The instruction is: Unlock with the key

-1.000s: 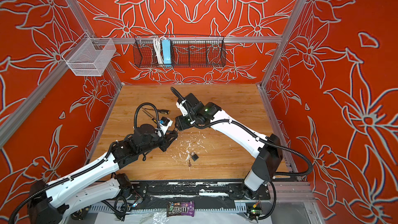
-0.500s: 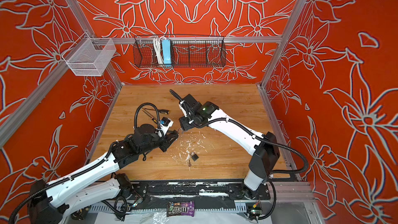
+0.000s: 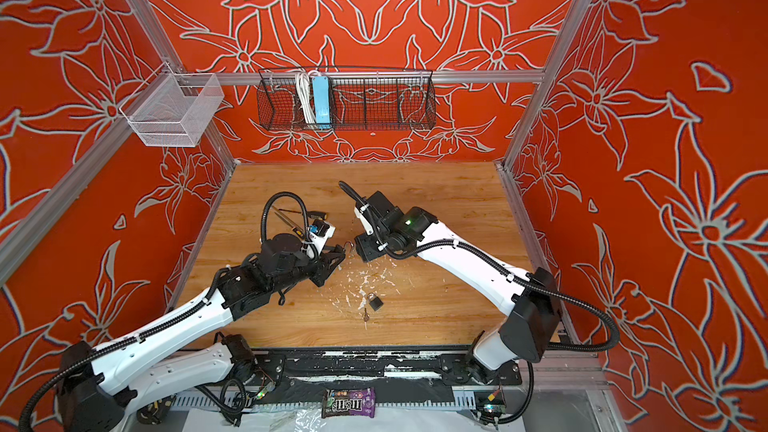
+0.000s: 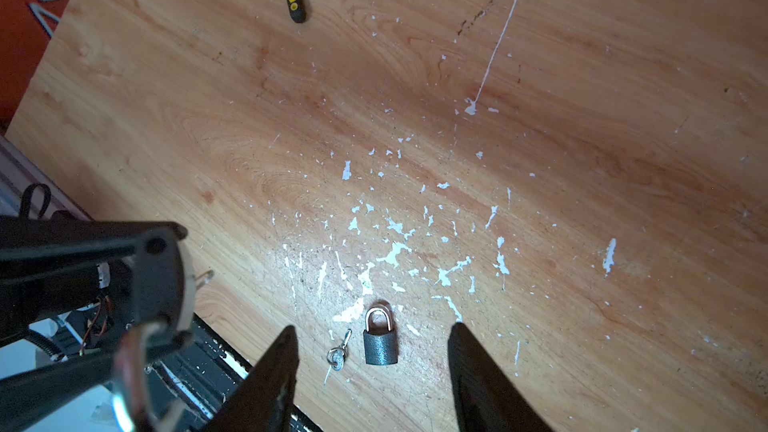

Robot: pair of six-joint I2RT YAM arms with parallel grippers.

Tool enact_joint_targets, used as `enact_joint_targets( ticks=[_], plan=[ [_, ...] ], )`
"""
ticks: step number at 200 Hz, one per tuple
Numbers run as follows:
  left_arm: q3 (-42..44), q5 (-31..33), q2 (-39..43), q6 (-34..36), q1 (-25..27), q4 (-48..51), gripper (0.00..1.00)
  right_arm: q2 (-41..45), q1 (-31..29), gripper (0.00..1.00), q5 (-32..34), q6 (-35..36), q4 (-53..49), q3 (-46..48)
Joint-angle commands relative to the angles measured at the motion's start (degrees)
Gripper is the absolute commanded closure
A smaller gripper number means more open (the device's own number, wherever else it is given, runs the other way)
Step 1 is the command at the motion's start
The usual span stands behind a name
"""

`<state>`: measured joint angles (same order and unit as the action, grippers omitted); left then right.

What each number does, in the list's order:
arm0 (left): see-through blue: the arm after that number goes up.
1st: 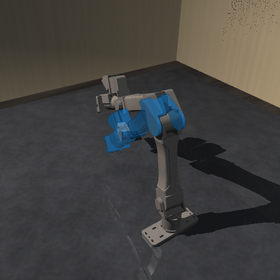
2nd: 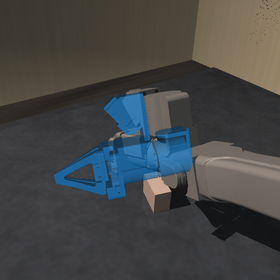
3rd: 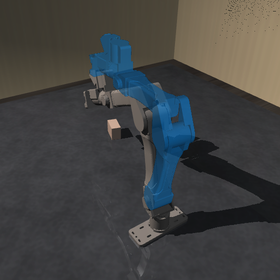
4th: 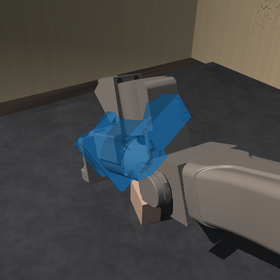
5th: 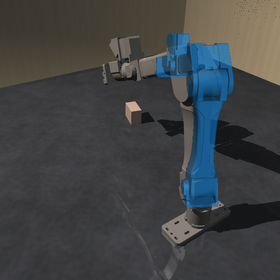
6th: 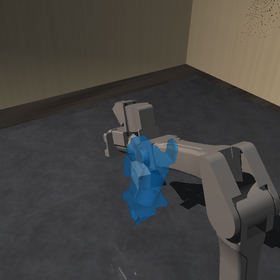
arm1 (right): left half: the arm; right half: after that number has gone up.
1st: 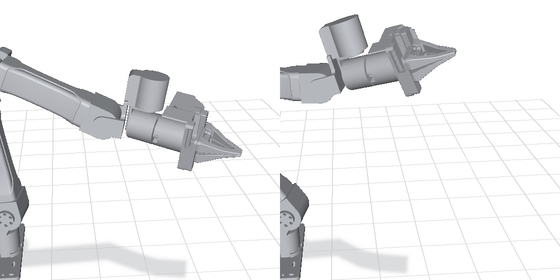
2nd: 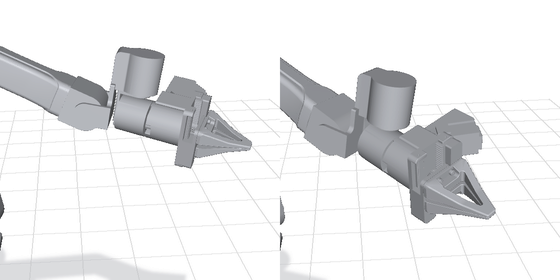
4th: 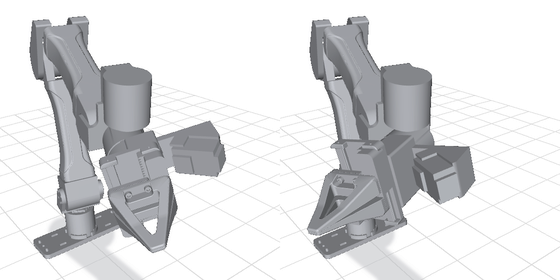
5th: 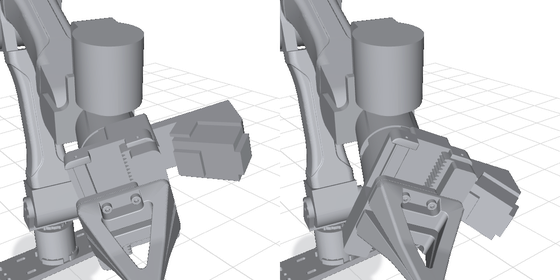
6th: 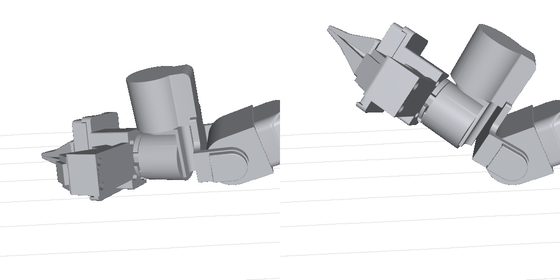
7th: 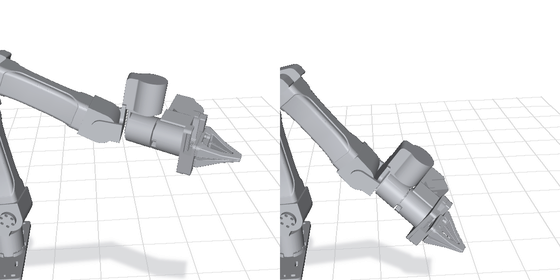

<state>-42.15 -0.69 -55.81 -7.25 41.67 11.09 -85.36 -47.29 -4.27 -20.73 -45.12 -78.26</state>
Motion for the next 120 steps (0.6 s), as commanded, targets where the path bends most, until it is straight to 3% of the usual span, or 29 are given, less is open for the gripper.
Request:
enact_joint_targets(
  ticks=[1,21,87,120],
  plan=[
    [-2.93,2.96,-1.19,-4.68,-0.19,4.24,1.00,3.91,0.18,0.41,0.88,-3.98,4.35,5.05],
    [-4.50,5.31,-3.34,-9.33,-0.36,8.52,1.00,6.63,0.28,0.41,1.33,-6.77,6.49,9.09],
    [-9.60,3.28,-11.61,-21.23,-3.53,20.25,1.00,11.92,1.18,0.41,0.85,-11.17,11.58,18.21],
    [-11.97,0.69,-18.73,-22.64,-5.45,21.97,1.00,11.31,1.40,0.41,0.85,-10.29,14.87,20.24]
  ],
)
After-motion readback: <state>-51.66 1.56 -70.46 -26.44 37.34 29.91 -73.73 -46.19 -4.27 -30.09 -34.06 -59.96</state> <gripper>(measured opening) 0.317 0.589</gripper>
